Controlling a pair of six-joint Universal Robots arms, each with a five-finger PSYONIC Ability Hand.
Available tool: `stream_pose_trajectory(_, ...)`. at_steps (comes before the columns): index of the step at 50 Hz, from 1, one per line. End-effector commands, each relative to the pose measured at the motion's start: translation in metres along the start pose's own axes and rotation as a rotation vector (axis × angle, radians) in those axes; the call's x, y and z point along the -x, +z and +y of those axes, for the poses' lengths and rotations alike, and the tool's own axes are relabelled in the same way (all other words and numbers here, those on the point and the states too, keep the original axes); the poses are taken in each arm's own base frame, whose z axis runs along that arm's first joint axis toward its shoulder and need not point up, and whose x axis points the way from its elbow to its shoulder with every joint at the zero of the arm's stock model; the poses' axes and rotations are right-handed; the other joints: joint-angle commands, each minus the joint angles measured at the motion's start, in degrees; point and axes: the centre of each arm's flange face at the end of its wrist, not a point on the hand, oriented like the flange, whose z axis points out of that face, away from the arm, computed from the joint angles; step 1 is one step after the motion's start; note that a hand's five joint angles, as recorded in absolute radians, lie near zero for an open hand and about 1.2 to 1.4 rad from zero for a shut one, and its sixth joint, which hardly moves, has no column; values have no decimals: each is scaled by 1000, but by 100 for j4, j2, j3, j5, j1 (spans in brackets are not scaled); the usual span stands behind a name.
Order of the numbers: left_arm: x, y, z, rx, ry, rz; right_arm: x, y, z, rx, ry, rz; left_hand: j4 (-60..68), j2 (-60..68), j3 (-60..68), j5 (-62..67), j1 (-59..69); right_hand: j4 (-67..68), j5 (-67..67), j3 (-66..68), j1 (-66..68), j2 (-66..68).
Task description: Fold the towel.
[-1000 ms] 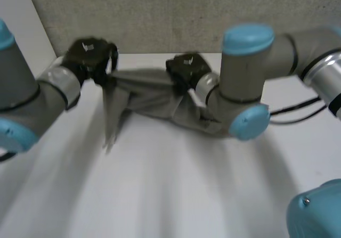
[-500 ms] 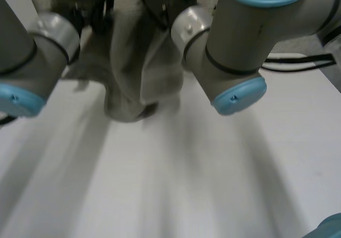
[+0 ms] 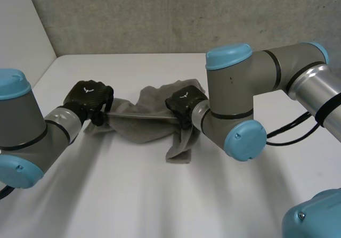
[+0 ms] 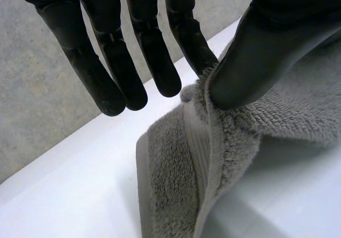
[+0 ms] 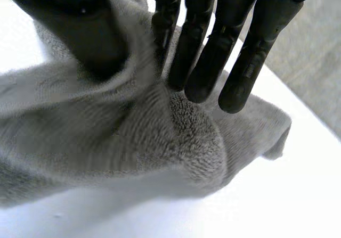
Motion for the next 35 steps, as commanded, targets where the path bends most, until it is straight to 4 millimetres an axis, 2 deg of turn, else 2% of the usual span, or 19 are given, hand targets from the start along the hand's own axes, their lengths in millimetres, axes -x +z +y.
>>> stream_pose_trajectory(1, 0, 2, -9, -27, -35, -1, -15, 0, 6, 26, 327, 27, 227, 228, 78, 154, 209, -3022, -3063, -3050, -2841, -2934)
stream_pose_trajectory(5, -1, 2, -8, -25, -43, 3, -20, -2, 9, 44, 430, 35, 227, 228, 78, 154, 209, -2989, -3031, -3017, -2808, -2901)
stream_pose_trajectory(10, -1, 3, -8, -28, -43, 2, -37, -14, 13, 61, 584, 73, 227, 228, 78, 154, 209, -2720, -2762, -2748, -2539, -2633)
stream_pose_trajectory(16, 2, 3, -13, -42, -42, -7, -38, -15, 18, 52, 637, 80, 227, 228, 78, 154, 209, -2535, -2577, -2563, -2354, -2447)
stream_pose_trajectory(18, 3, 3, -16, -49, -41, -9, -34, -16, 20, 60, 641, 78, 227, 228, 78, 154, 209, -1667, -1709, -1695, -1486, -1579)
stream_pose_trajectory(19, 3, 3, -16, -49, -41, -9, -34, -16, 20, 60, 641, 78, 227, 228, 78, 154, 209, -1660, -1702, -1688, -1479, -1573)
stream_pose_trajectory(20, 3, 3, -17, -52, -40, -7, -32, -16, 21, 63, 640, 77, 227, 228, 78, 154, 209, -711, -753, -739, -530, -623)
stream_pose_trajectory(21, 3, 3, -17, -52, -40, -7, -32, -16, 21, 63, 640, 77, 227, 228, 78, 154, 209, -702, -743, -730, -520, -614)
stream_pose_trajectory(22, 2, 3, -16, -51, -40, -5, -32, -16, 21, 65, 640, 76, 227, 228, 78, 154, 209, 64, 23, 37, 246, 152)
stream_pose_trajectory(23, 2, 3, -17, -53, -38, -4, -31, -16, 22, 66, 631, 74, 227, 228, 78, 154, 209, 938, 897, 910, 1119, 1026)
stream_pose_trajectory(24, 2, 3, -17, -53, -38, -4, -31, -16, 22, 66, 631, 74, 227, 228, 78, 154, 209, 947, 905, 919, 1128, 1035)
stream_pose_trajectory(25, 1, 3, -14, -47, -37, 1, -31, -15, 20, 57, 622, 69, 227, 228, 78, 154, 209, 2146, 2104, 2118, 2327, 2234)
stream_pose_trajectory(26, -1, 5, -12, -42, -37, 6, -32, -13, 18, 41, 605, 66, 227, 228, 78, 154, 209, 2368, 2327, 2341, 2550, 2456)
stream_pose_trajectory(29, -2, 7, -8, -34, -37, 11, -34, -11, 15, 25, 570, 67, 227, 228, 78, 154, 209, 2371, 2329, 2343, 2552, 2459)
stream_pose_trajectory(31, -6, 21, 1, -27, -27, 26, -43, -8, 0, -39, 405, 96, 227, 228, 78, 154, 209, 2371, 2329, 2343, 2552, 2459)
stream_pose_trajectory(32, -9, 29, -1, -43, -22, 27, -49, -7, -10, -80, 295, 120, 227, 228, 78, 154, 209, 2371, 2329, 2343, 2552, 2459)
stream_pose_trajectory(33, -9, 30, -1, -43, -22, 27, -49, -7, -10, -81, 294, 120, 227, 228, 78, 154, 209, 2371, 2329, 2343, 2552, 2459)
stream_pose_trajectory(34, -10, 38, -6, -66, -16, 26, -57, -7, -24, -134, 180, 155, 227, 228, 78, 154, 209, 2371, 2329, 2343, 2552, 2459)
stream_pose_trajectory(35, -10, 38, -6, -66, -16, 26, -57, -7, -25, -134, 179, 156, 227, 228, 78, 154, 209, 2371, 2329, 2343, 2552, 2459)
